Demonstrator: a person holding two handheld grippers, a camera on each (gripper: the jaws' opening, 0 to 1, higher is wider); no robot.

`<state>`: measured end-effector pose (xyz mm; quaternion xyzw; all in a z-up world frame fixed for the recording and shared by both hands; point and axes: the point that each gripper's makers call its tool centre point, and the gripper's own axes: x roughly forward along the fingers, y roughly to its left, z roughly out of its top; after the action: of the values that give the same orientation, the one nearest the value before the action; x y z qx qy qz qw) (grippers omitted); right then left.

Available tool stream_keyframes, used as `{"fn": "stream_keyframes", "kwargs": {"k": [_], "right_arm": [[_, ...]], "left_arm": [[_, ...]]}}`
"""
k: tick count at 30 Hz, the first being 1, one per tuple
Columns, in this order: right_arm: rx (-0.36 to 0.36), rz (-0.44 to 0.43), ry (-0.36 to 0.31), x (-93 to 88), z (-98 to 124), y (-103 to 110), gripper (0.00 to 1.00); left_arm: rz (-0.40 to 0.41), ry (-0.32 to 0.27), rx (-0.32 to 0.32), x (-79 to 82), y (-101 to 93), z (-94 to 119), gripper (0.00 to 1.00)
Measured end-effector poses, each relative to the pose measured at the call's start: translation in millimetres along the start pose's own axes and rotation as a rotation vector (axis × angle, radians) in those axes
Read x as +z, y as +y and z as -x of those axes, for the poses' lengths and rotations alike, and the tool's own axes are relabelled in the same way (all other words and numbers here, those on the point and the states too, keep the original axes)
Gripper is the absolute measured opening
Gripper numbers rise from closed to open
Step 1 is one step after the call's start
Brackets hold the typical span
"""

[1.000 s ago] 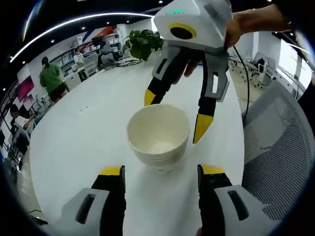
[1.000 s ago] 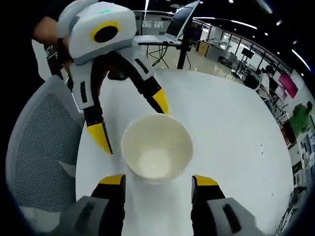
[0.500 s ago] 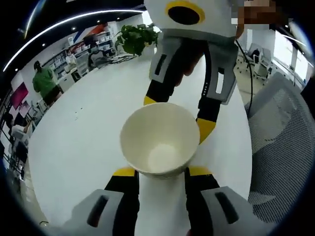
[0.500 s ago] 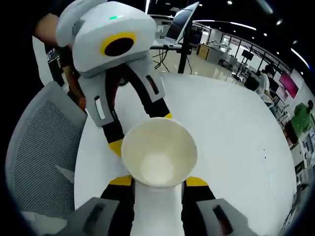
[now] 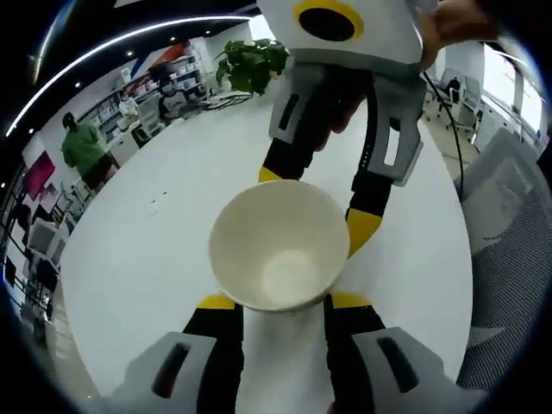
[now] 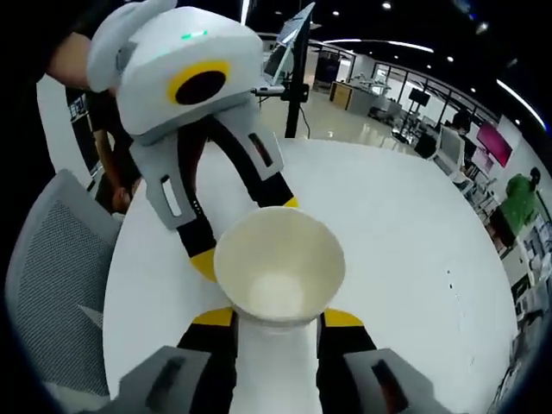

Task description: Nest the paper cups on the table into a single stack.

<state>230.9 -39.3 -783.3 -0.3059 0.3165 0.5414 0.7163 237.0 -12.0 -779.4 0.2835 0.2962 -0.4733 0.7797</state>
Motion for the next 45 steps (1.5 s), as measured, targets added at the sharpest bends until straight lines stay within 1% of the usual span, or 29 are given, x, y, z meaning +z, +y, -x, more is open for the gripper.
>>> {"fn": "stream_keyframes", "kwargs": {"k": [2,4,7,18,24,27,29,31,32,34,35,37,38,39,41,42,43,45], "right_arm": [[0.000,-0.006,0.001,2.2,-2.6,-4.0,0.33],[0.003,-0.020,0.002,1.9,-3.4,-2.7,0.33],[0.013,-0.021,0.013,-0.9,-7.0,-0.2,0.33],[0.021,-0.029,0.012,-1.7,-4.1,3.4,0.31],[0.025,-0.047,0.008,-2.1,-4.0,4.0,0.32],[0.005,-0.084,-0.027,1.8,0.8,2.0,0.40],[-0.009,-0.095,-0.023,-1.3,0.8,-5.6,0.43],[-0.028,-0.103,-0.013,-7.2,3.7,-8.1,0.48],[-0.033,-0.114,-0.016,-9.0,8.1,-7.2,0.50],[-0.049,-0.149,-0.036,-10.1,13.9,-9.5,0.52],[-0.062,-0.181,-0.057,-11.3,17.6,-15.2,0.53],[-0.077,-0.229,-0.087,-11.1,27.1,-13.8,0.54],[-0.079,-0.240,-0.095,-12.0,27.9,-15.7,0.54],[-0.085,-0.255,-0.101,-13.3,28.6,-18.0,0.55],[-0.095,-0.281,-0.119,-15.4,33.8,-13.7,0.56],[-0.104,-0.325,-0.144,-16.2,36.0,-14.2,0.56],[-0.108,-0.351,-0.162,-16.4,37.6,-14.7,0.57],[-0.115,-0.400,-0.206,-15.8,41.7,-13.2,0.61]], "left_arm": [[0.004,0.004,-0.005,-1.5,5.3,-1.8,0.35],[0.006,0.006,-0.010,-3.4,6.4,-5.5,0.35],[-0.005,0.020,-0.021,-8.7,0.2,-7.0,0.35],[-0.005,0.015,-0.018,-9.3,2.5,-12.8,0.38],[-0.005,0.014,-0.016,-6.3,1.2,-9.9,0.41],[0.006,0.007,-0.001,-3.3,3.0,-4.3,0.47],[0.010,0.014,0.010,-10.1,6.4,-4.1,0.50],[0.014,0.018,0.022,-14.5,9.3,3.7,0.53],[0.024,0.017,0.029,-16.5,8.9,9.4,0.54],[0.039,0.012,0.037,-19.6,15.5,14.2,0.55],[0.057,0.005,0.049,-21.6,18.5,18.4,0.55],[0.104,-0.017,0.069,-22.7,22.7,25.6,0.56],[0.126,-0.029,0.077,-22.4,24.0,28.5,0.56],[0.146,-0.042,0.084,-22.2,24.4,31.6,0.57],[0.184,-0.059,0.104,-24.5,25.2,39.4,0.58],[0.202,-0.062,0.114,-26.6,25.8,42.6,0.59],[0.218,-0.065,0.124,-28.4,25.3,45.5,0.61],[0.247,-0.077,0.132,-30.6,18.0,52.0,0.62]]}}
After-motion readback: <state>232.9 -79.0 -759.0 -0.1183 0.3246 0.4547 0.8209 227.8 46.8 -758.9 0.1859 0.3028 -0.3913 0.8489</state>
